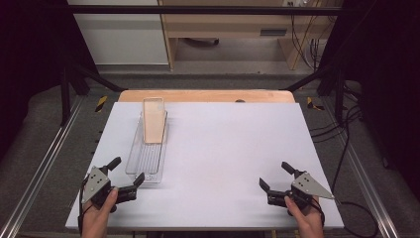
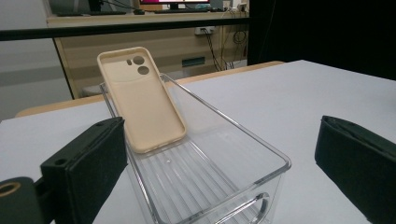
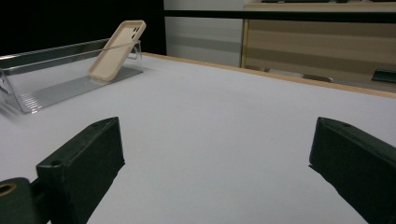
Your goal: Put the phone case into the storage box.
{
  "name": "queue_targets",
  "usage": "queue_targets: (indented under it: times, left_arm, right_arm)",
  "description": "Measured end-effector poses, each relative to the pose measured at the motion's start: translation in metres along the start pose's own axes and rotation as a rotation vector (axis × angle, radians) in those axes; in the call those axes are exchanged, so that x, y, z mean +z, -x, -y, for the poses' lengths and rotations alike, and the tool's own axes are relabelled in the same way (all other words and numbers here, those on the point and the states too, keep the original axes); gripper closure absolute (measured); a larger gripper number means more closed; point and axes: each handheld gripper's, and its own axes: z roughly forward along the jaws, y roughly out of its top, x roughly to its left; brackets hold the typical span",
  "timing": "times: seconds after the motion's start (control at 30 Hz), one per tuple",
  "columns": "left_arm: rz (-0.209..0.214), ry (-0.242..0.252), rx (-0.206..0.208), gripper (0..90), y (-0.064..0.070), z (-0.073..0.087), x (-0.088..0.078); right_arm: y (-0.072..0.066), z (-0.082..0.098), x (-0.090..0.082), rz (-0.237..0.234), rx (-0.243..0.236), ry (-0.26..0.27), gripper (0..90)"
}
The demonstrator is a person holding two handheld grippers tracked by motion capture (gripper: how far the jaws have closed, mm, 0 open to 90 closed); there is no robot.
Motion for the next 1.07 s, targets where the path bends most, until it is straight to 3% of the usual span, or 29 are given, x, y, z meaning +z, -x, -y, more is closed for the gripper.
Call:
queue_targets:
  times: [0.47,0.63,0.97,1.07]
  left_arm:
    - [-0.013,0.003,-0.013,2.2,-0.006,0.009,-0.002]
    - [-0.013,0.012,0.015,2.5,-0.006,0.012,-0.004]
    - [-0.039,0.102,0.027,2.4,-0.004,0.013,-0.007]
    - [-0.045,0.108,0.020,2.4,-0.004,0.013,-0.007]
  right_arm:
    - [0.000,0.000,0.000,0.003,-0.014,0.000,2.9]
    - [0.000,0.000,0.001,0.006,-0.020,0.001,2.9]
    - [0.001,0.001,0.001,0.024,-0.038,0.006,2.8]
    - [0.002,0.002,0.001,0.039,-0.041,0.006,2.7]
